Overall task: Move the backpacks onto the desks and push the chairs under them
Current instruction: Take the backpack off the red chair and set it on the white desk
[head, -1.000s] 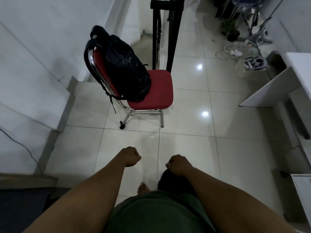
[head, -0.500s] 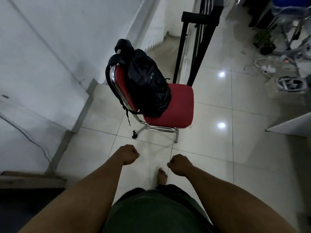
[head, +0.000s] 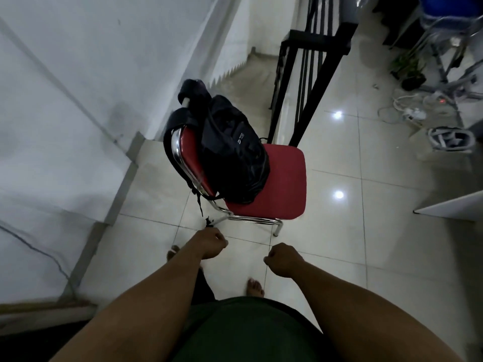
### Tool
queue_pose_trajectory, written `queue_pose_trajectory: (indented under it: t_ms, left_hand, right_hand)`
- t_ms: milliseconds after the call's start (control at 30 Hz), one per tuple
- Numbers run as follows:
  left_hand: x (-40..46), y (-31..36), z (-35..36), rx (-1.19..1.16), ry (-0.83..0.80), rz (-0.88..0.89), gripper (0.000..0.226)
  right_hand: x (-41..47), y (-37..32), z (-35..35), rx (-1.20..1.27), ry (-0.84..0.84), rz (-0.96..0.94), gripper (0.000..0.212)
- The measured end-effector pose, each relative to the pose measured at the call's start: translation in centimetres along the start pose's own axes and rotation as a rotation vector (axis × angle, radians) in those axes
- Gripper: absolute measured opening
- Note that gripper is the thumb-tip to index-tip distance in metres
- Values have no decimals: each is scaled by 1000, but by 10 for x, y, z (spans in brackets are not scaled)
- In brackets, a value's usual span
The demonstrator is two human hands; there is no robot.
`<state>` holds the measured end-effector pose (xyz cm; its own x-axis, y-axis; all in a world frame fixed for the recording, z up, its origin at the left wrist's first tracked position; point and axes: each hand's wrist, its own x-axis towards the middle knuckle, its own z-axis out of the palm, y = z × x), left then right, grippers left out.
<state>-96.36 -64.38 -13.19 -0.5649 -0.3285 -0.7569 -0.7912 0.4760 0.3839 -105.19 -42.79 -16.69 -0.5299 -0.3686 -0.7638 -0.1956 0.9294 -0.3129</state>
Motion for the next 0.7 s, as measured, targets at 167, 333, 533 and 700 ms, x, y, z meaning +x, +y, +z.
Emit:
queue_pose_trajectory:
  t_ms: [167, 333, 533, 700]
  left_hand:
    - [41, -20, -51, 92, -73, 54, 31]
    - [79, -41, -128, 200, -155, 97, 32]
    - [129, -64, -227, 154, -121, 57, 74]
    - [159, -52, -265, -47, -11, 246, 92]
  right_hand:
    - [26, -43, -6, 78, 36, 82, 34]
    - [51, -124, -7, 169, 55, 157, 35]
    - [90, -237, -12, 317, 110, 117, 34]
    - [117, -281, -26, 331, 118, 121, 27]
